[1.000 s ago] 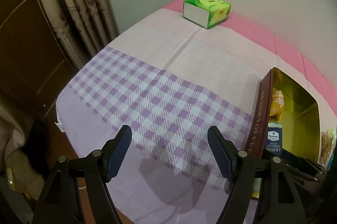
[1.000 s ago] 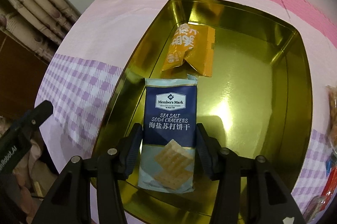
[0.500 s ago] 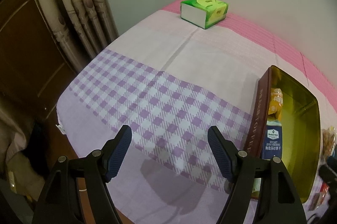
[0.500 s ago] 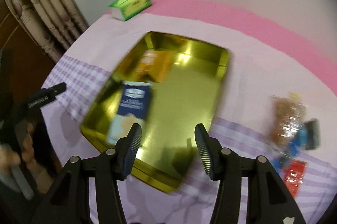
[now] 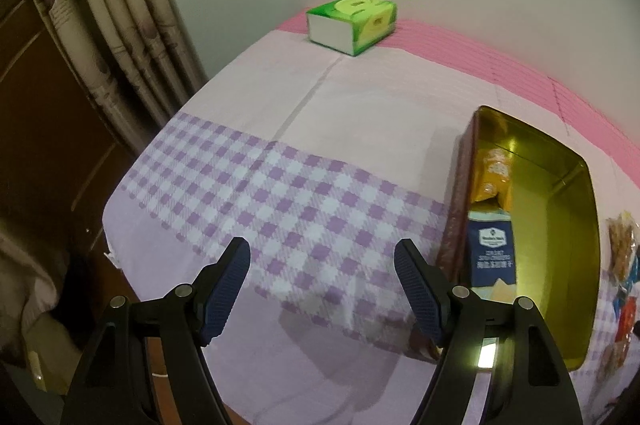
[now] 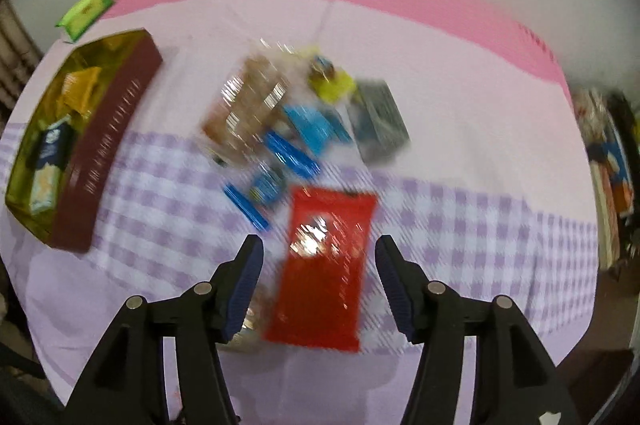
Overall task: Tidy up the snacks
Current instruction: 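Grasp the red snack with the right tool while the left tool grasps the small cake box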
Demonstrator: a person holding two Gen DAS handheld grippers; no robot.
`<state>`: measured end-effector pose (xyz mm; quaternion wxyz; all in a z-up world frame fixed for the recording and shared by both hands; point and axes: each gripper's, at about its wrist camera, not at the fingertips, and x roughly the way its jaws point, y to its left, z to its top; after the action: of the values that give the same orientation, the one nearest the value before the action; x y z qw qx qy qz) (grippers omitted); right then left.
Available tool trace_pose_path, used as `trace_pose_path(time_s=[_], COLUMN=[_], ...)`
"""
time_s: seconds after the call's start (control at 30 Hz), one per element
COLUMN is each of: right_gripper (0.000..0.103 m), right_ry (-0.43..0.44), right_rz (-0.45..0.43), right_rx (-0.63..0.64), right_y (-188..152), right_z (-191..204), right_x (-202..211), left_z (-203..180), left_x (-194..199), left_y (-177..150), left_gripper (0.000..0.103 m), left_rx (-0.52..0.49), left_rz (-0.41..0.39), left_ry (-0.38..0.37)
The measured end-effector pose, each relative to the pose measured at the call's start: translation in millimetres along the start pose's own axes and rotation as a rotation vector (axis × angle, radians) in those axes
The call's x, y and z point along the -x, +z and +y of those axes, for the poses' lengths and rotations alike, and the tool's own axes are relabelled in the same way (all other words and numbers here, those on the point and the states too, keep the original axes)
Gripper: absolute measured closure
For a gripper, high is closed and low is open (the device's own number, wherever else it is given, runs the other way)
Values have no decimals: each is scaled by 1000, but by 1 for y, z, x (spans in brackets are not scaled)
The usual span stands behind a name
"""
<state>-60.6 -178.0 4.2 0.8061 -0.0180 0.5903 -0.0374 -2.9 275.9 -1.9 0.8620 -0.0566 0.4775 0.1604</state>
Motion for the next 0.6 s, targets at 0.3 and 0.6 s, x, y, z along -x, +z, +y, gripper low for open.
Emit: trace_pose_path(time_s=[0.3, 0.6], right_gripper=[44, 56], right_ry=[47, 52], right_rz=[35, 16], right_rx=[-26, -21], right_y=[-4, -2], right_z=[-13, -23], right_x=[-29, -48], left_z=[-31, -82], left_x=[12, 35], left_y=[-7, -24], left_gripper=[28, 28], left_rx=[-84, -184], left_rz=[6, 26], left_ry=[-28, -110])
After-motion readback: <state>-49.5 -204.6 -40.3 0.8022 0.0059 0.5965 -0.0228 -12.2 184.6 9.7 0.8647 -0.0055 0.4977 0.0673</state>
